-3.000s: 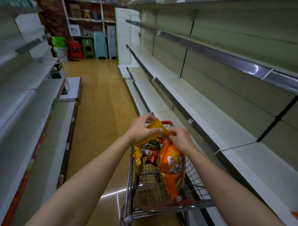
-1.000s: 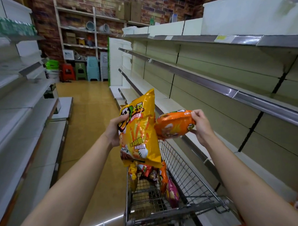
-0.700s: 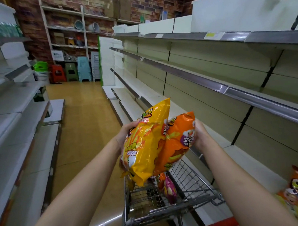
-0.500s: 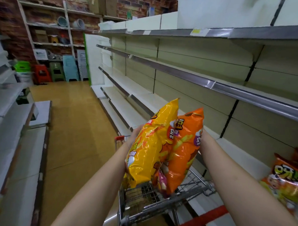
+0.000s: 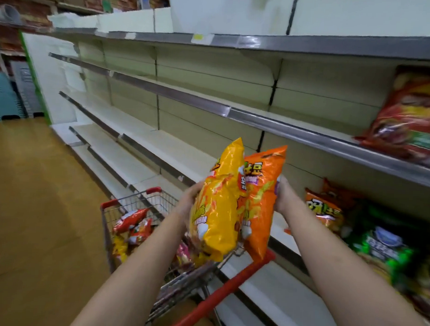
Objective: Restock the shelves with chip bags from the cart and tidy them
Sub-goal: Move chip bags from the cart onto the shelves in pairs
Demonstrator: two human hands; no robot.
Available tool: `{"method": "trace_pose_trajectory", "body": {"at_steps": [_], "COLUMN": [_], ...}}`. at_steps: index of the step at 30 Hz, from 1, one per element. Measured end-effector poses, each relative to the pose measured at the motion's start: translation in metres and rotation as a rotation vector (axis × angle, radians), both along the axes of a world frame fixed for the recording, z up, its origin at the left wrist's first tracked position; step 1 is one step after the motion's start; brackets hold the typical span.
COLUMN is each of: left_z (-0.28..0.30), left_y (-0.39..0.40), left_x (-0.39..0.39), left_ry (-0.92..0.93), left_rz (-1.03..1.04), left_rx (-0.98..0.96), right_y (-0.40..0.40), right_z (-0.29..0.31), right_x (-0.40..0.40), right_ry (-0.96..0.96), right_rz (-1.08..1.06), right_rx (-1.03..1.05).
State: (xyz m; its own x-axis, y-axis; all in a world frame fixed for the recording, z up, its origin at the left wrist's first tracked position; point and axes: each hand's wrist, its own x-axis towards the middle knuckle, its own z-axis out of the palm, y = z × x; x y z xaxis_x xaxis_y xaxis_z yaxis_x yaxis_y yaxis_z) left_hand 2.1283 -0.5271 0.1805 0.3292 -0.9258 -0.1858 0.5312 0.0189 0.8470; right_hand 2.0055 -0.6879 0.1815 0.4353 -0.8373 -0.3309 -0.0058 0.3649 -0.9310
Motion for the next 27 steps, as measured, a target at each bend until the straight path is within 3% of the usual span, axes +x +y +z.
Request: {"method": "trace_pose_trajectory", "body": {"at_steps": [4,11,16,20,27], "left_z": [-0.022,-0.027,-0.033,-0.035,-0.035], "left_y": [-0.035,-0.059,-0.047,-0.033,-0.011], "left_x": [-0.007,-0.079,-0.122,-0.143,-0.166], "left_ry": [0.102,-0.033,-0.09,-0.118,-0.212], "left_rz": [-0.09,-0.287,-0.374,-0.344,-0.265], "left_rx": [-0.031,-0.058,-0.019,-0.008,0.053], "right_y": [0.002,0.017,0.032,0.053,0.081], "right_z": [-0.01,-0.015,-0.04,-0.05,-0.055], "right_x": [-0.058,-0.145,-0.205,-0.25,-0.31], "right_ry": [0.057,0.183,0.241,0.173,0.056], "right_rz": [0.071,0.225,0.09,-0.081,-0.14], "right_rx": [-0.108,-0.226,-0.248,-0.23,-0.203]}}
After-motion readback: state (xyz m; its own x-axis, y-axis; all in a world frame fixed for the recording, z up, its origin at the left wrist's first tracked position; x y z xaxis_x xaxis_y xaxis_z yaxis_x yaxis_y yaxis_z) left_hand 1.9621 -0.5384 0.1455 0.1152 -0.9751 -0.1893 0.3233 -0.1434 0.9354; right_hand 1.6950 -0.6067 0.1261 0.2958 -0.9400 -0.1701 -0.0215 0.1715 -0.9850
